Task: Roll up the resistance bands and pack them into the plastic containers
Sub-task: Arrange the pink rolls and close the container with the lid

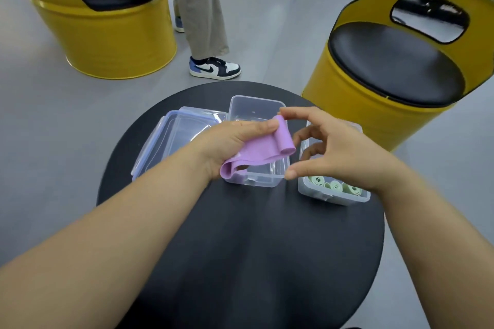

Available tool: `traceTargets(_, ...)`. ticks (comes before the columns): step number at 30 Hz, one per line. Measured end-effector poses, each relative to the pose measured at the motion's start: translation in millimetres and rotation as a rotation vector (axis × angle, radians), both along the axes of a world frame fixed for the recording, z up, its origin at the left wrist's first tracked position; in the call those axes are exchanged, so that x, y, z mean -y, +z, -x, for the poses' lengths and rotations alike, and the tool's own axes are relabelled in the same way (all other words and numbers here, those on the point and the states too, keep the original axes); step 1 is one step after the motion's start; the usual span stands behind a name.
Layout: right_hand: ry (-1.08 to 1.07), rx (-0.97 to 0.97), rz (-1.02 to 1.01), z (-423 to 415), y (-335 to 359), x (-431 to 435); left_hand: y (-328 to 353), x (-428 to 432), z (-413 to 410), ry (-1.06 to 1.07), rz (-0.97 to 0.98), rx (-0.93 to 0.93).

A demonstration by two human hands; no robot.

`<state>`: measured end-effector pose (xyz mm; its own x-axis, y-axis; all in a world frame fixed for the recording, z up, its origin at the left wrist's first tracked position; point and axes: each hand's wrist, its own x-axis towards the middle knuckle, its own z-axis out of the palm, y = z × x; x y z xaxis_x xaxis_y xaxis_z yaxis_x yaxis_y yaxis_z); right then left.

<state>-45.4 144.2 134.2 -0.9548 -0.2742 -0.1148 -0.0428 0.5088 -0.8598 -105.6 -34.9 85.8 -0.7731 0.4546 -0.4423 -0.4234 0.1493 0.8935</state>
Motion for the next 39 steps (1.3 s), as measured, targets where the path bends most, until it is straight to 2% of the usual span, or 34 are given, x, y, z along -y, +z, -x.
traceTargets(6, -0.007, -0.074, -0.054, -3.7, -11.2, 3.9, -11.1, -6.9, -12.0, -0.035, -0.148, 0.052)
traceTargets(12, -0.008, -0.042, 0.020, -11.5, -28.0, -2.4, -25.9, -1.3, -21.3, -0.100, -0.148, 0.080)
traceTargets(20, 0.008, 0.077, 0.343, -22.6, -39.5, -12.2, -41.6, -2.5, -41.1, -0.154, -0.234, 0.152)
traceTargets(22, 0.026, 0.096, 0.385, -23.5, -41.2, -12.7, -47.2, -5.3, -45.1, -0.173, -0.276, 0.181)
traceTargets(27, 0.059, 0.157, 0.447, -23.2, -40.6, -18.8, -52.9, -4.2, -45.3, -0.199, -0.298, 0.105)
traceTargets(31, 0.049, 0.176, 0.476, -23.2, -45.4, -21.6, -58.1, 1.1, -43.5, -0.266, -0.397, 0.101)
traceTargets(39, 0.055, 0.181, 0.477, -23.2, -49.1, -18.4, -53.2, 1.2, -43.1, -0.219, -0.288, 0.066)
